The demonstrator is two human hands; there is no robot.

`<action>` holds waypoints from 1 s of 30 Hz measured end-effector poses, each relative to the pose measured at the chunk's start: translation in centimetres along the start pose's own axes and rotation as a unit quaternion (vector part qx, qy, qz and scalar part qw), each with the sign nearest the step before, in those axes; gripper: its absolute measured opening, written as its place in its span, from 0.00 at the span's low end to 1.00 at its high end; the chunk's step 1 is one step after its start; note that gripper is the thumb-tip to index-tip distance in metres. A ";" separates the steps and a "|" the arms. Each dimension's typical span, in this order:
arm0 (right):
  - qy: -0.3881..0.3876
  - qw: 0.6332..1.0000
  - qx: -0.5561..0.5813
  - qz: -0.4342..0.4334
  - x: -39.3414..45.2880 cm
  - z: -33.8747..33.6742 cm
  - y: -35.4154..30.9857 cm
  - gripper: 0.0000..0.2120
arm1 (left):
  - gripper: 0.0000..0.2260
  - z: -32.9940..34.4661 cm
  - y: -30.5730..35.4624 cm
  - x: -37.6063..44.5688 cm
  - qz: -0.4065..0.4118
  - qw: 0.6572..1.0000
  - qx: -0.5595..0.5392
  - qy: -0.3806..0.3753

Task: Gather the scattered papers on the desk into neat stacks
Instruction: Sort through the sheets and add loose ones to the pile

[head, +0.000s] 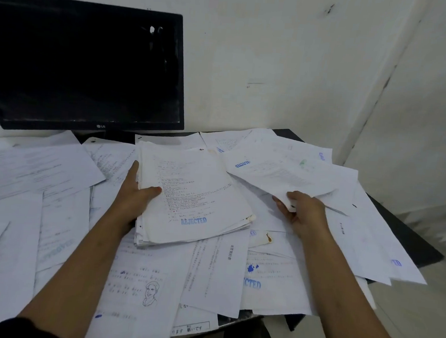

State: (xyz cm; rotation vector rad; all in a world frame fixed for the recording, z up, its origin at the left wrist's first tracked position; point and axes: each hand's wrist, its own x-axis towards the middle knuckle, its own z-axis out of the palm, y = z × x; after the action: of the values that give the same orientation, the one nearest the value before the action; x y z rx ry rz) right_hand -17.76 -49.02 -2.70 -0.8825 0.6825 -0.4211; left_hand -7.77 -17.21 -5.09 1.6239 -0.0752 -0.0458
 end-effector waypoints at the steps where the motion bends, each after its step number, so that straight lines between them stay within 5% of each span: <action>1: 0.015 1.000 0.010 -0.010 0.3 -0.1 -0.6 0.14 | 0.36 -0.2 -0.1 0.1 0.001 1.000 0.004 -0.001; 6: 0.114 0.990 0.027 -0.085 2.5 -1.9 -2.7 0.04 | 0.33 0.1 0.0 0.0 0.017 0.999 0.010 -0.035; 8: 0.151 0.974 -0.067 -0.153 3.2 -2.8 -3.0 0.04 | 0.32 0.9 0.0 -0.3 0.022 0.999 0.004 -0.049; 10: 0.201 0.904 -0.307 -0.217 3.7 -3.6 -3.1 0.10 | 0.32 1.6 0.2 -0.6 0.027 0.998 0.001 -0.059; 12: 0.269 0.803 -0.501 -0.178 4.2 -4.1 -3.2 0.16 | 0.36 2.0 0.3 -0.7 0.025 0.998 0.001 -0.052; 14: 0.289 0.773 -0.554 -0.106 4.2 -4.2 -3.5 0.25 | 0.38 2.1 0.3 -0.7 0.026 0.999 0.007 -0.045; 16: 0.279 0.779 -0.552 -0.101 4.1 -3.9 -3.6 0.29 | 0.38 2.2 0.3 -0.8 0.033 0.998 0.019 -0.047; 18: 0.246 0.826 -0.480 -0.164 4.4 -3.7 -3.3 0.30 | 0.39 2.2 0.3 -0.9 0.037 0.998 0.026 -0.048; 21: 0.171 0.945 -0.174 -0.216 3.7 -3.0 -3.4 0.31 | 0.40 2.1 0.2 -0.9 0.032 0.998 0.026 -0.048; 24: 0.116 0.981 0.083 -0.134 3.3 -2.2 -3.8 0.25 | 0.40 1.9 0.2 -0.8 0.031 0.998 0.030 -0.053; 26: 0.072 0.987 0.103 -0.102 3.3 -1.6 -3.6 0.14 | 0.40 2.1 0.3 -1.0 0.031 0.998 0.029 -0.051; 30: 0.005 0.997 0.040 -0.067 4.2 -0.5 -2.6 0.18 | 0.40 2.3 0.4 -1.0 0.034 0.998 0.030 -0.046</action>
State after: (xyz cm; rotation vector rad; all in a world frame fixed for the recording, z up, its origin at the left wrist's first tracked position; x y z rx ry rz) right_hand -15.29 -53.27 -2.31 -0.8544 0.6139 -0.5697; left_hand -8.98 -19.39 -4.85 1.6773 -0.2044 -0.0656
